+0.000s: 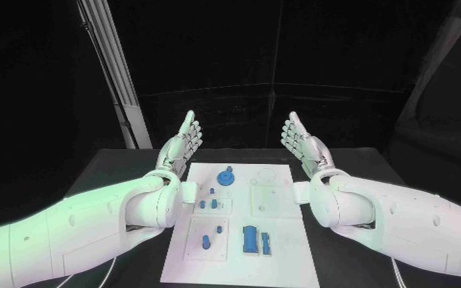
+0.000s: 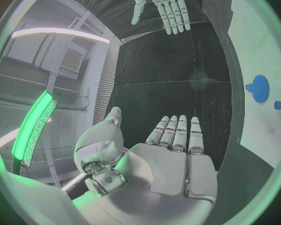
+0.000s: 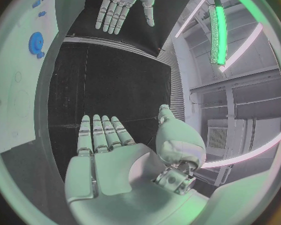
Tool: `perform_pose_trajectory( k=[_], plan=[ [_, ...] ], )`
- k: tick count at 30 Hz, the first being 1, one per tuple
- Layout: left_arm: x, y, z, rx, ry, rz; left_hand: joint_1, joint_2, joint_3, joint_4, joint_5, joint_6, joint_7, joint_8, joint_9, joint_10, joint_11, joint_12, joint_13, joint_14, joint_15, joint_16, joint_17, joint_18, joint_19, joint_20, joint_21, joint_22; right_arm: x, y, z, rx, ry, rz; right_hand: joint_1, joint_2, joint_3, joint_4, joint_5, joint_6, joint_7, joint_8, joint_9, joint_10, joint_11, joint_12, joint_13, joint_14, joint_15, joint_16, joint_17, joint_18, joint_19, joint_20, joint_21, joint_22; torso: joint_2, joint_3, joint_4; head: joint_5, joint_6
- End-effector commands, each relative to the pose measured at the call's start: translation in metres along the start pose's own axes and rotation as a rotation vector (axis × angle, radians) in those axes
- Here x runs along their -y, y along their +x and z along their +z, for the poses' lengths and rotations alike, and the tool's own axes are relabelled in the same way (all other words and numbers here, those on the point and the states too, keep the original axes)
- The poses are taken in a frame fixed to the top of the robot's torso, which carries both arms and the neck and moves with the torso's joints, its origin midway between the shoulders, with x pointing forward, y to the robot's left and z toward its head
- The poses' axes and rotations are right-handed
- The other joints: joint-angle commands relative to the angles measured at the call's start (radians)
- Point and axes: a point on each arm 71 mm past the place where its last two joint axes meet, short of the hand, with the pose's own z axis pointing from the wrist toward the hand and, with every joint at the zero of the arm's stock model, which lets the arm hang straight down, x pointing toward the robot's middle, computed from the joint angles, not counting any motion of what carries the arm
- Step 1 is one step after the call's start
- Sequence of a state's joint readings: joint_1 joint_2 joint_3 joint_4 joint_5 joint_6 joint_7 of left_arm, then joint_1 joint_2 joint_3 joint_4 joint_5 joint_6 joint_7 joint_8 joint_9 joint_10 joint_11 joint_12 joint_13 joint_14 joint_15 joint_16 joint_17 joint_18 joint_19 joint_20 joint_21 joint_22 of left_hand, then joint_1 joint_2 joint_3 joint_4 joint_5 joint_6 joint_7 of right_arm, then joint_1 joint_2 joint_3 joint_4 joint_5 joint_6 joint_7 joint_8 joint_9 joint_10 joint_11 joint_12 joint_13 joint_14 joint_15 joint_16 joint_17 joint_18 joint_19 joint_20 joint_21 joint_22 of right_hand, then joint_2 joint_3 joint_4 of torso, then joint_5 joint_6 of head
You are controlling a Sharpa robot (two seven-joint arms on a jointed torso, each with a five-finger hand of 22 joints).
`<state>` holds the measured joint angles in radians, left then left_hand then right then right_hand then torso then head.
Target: Assemble the parts on the task board
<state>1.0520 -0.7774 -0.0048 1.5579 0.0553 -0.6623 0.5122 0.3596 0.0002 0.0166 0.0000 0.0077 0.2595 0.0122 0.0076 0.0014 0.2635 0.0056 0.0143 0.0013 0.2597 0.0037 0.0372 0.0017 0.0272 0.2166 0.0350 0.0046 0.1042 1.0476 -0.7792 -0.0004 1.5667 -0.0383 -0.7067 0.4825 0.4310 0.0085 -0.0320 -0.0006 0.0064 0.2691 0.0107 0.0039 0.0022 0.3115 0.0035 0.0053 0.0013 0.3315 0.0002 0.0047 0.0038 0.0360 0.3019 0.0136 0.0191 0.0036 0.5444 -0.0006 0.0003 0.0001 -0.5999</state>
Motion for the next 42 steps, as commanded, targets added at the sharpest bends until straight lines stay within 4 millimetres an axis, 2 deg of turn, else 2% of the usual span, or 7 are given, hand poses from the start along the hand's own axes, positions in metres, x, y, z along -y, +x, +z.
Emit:
perform_pose_trajectory(
  k=[1, 2, 24, 25, 28, 30, 42],
  plan=[
    [0.0050, -0.0026, -0.0019, 0.066, 0.045, 0.082, -0.115, 0.000, -0.017, 0.000, -0.008, -0.083, -0.012, -0.008, -0.001, -0.084, -0.006, -0.014, -0.001, -0.083, -0.004, -0.037, -0.002, -0.027, -0.068, -0.035, -0.005, -0.033, -0.0024, -0.0043, -0.0001, 0.067, -0.014, -0.004, -0.137, -0.009, 0.032, 0.001, -0.006, -0.086, -0.011, -0.004, -0.002, -0.099, -0.004, -0.005, -0.001, -0.106, 0.000, -0.005, -0.004, -0.036, -0.095, -0.014, -0.019, -0.004, 0.000, 0.0006, -0.0003, 0.000, 0.000],
    [0.0050, -0.0026, -0.0019, 0.066, 0.046, 0.082, -0.124, 0.000, -0.017, 0.000, -0.008, -0.090, -0.012, -0.008, -0.001, -0.092, -0.006, -0.014, -0.001, -0.090, -0.004, -0.037, -0.002, -0.027, -0.074, -0.035, -0.005, -0.104, -0.0024, -0.0043, -0.0001, 0.067, -0.014, -0.004, -0.149, -0.009, 0.032, 0.001, -0.006, -0.093, -0.011, -0.004, -0.002, -0.108, -0.004, -0.005, -0.001, -0.115, 0.000, -0.005, -0.004, -0.036, -0.104, -0.014, -0.019, -0.004, 0.000, 0.0006, -0.0003, 0.000, 0.000],
    [0.0050, -0.0026, -0.0019, 0.066, 0.046, 0.082, -0.259, 0.000, -0.017, 0.000, -0.008, -0.186, -0.012, -0.008, -0.001, -0.190, -0.006, -0.014, -0.001, -0.186, -0.004, -0.037, -0.002, -0.027, -0.217, -0.035, -0.005, -0.104, -0.0024, -0.0043, -0.0001, 0.067, -0.014, -0.004, -0.311, -0.009, 0.032, 0.001, -0.006, -0.191, -0.011, -0.004, -0.002, -0.223, -0.004, -0.005, -0.001, -0.239, 0.000, -0.005, -0.004, -0.036, -0.217, -0.014, -0.019, -0.004, 0.000, 0.0006, -0.0003, 0.000, 0.000],
    [0.0050, -0.0026, -0.0019, 0.066, 0.046, 0.082, -0.263, 0.000, -0.017, 0.000, -0.008, -0.260, -0.012, -0.008, -0.001, -0.191, -0.006, -0.014, -0.001, -0.189, -0.004, -0.037, -0.002, -0.027, -0.217, -0.035, -0.005, -0.104, -0.0024, -0.0043, -0.0001, 0.067, -0.014, -0.004, -0.314, -0.009, 0.032, 0.001, -0.006, -0.196, -0.011, -0.004, -0.002, -0.228, -0.004, -0.005, -0.001, -0.242, 0.000, -0.005, -0.004, -0.036, -0.221, -0.014, -0.019, -0.004, 0.000, 0.0006, -0.0003, 0.000, 0.000],
    [0.0050, -0.0026, -0.0019, 0.066, 0.046, 0.082, -0.273, 0.000, -0.017, 0.000, -0.008, -0.260, -0.012, -0.008, -0.001, -0.264, -0.006, -0.014, -0.001, -0.260, -0.004, -0.037, -0.002, -0.027, -0.217, -0.035, -0.005, -0.104, -0.0024, -0.0043, -0.0001, 0.067, -0.014, -0.004, -0.431, -0.009, 0.032, 0.001, -0.006, -0.269, -0.011, -0.004, -0.002, -0.312, -0.004, -0.005, -0.001, -0.331, 0.000, -0.005, -0.004, -0.036, -0.302, -0.014, -0.019, -0.004, 0.000, 0.0006, -0.0003, 0.000, 0.000],
    [0.0050, -0.0026, -0.0019, 0.066, 0.046, 0.082, -0.360, 0.000, -0.017, 0.000, -0.008, -0.260, -0.012, -0.008, -0.001, -0.264, -0.006, -0.014, -0.001, -0.260, -0.004, -0.037, -0.002, -0.027, -0.217, -0.035, -0.005, -0.104, -0.0024, -0.0043, -0.0001, 0.067, -0.014, -0.004, -0.431, -0.009, 0.032, 0.001, -0.006, -0.269, -0.011, -0.004, -0.002, -0.312, -0.004, -0.005, -0.001, -0.331, 0.000, -0.005, -0.004, -0.036, -0.302, -0.014, -0.019, -0.004, 0.000, 0.0006, -0.0003, 0.000, 0.000],
    [0.0050, -0.0026, -0.0019, 0.066, 0.046, 0.082, -0.360, 0.000, -0.017, 0.000, -0.008, -0.260, -0.012, -0.008, -0.001, -0.264, -0.006, -0.014, -0.001, -0.260, -0.004, -0.037, -0.002, -0.027, -0.217, -0.035, -0.005, -0.104, -0.0024, -0.0043, -0.0001, 0.067, -0.014, -0.004, -0.431, -0.009, 0.032, 0.001, -0.006, -0.269, -0.011, -0.004, -0.002, -0.312, -0.004, -0.005, -0.001, -0.331, 0.000, -0.005, -0.004, -0.036, -0.302, -0.014, -0.019, -0.004, 0.000, 0.0006, -0.0003, 0.000, 0.000]
  ],
)
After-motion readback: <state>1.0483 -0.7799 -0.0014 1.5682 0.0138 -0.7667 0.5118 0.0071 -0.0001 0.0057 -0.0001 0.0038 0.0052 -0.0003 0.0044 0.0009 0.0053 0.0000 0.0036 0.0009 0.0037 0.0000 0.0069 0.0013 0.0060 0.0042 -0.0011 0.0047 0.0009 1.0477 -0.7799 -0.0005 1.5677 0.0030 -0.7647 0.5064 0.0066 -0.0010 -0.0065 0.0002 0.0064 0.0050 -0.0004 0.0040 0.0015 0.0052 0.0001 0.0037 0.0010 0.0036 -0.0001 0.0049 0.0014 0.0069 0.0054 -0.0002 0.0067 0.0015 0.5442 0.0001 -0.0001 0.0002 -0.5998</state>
